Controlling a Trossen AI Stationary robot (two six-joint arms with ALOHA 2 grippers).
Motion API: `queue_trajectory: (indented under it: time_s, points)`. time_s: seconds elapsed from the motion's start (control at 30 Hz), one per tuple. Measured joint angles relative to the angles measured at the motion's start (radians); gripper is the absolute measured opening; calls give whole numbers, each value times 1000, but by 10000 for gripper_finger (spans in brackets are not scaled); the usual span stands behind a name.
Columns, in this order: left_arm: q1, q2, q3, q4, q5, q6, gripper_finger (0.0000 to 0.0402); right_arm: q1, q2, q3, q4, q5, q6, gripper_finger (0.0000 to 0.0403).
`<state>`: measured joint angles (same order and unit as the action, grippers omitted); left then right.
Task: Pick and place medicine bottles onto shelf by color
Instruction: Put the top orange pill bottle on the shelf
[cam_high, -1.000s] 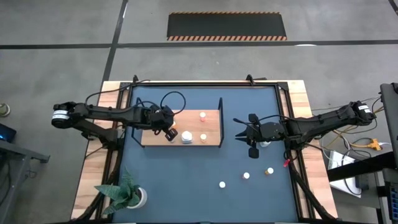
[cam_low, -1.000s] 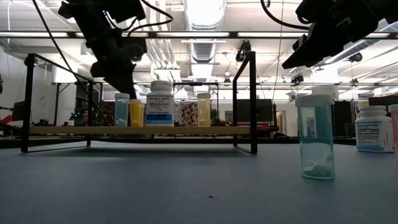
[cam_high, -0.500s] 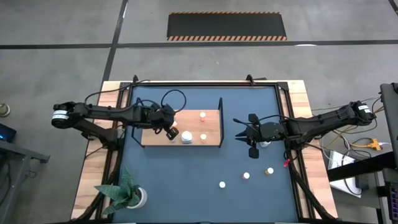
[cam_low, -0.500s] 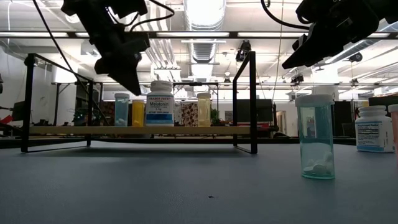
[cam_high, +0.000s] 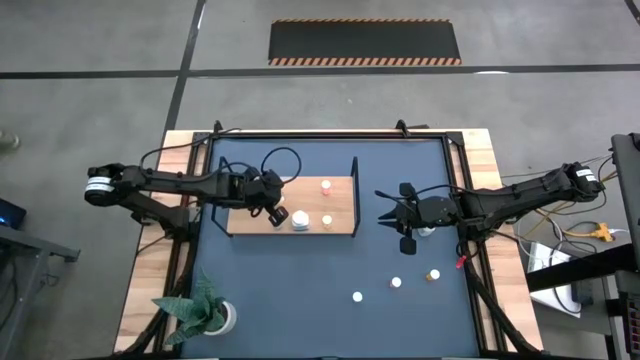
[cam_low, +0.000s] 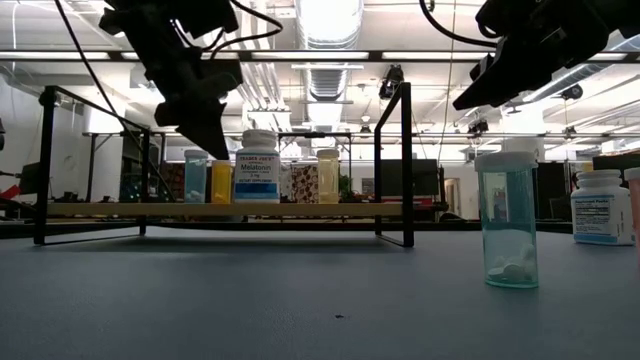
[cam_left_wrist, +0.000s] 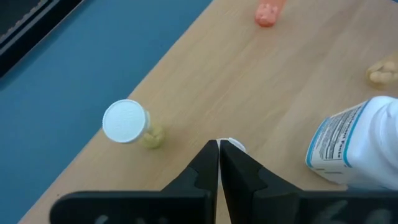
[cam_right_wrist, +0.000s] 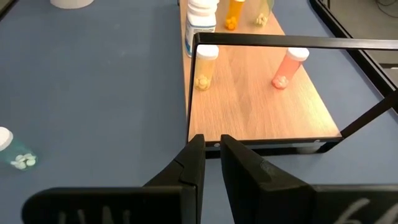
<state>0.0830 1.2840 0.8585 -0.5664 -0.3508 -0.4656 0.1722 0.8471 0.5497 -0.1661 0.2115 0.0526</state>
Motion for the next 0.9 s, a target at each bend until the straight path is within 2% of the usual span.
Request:
queue_trajectory:
  time_s: [0.9]
  points:
    - [0, -28, 7, -81, -8, 1, 0, 0, 0, -4, 0, 0, 15, 43]
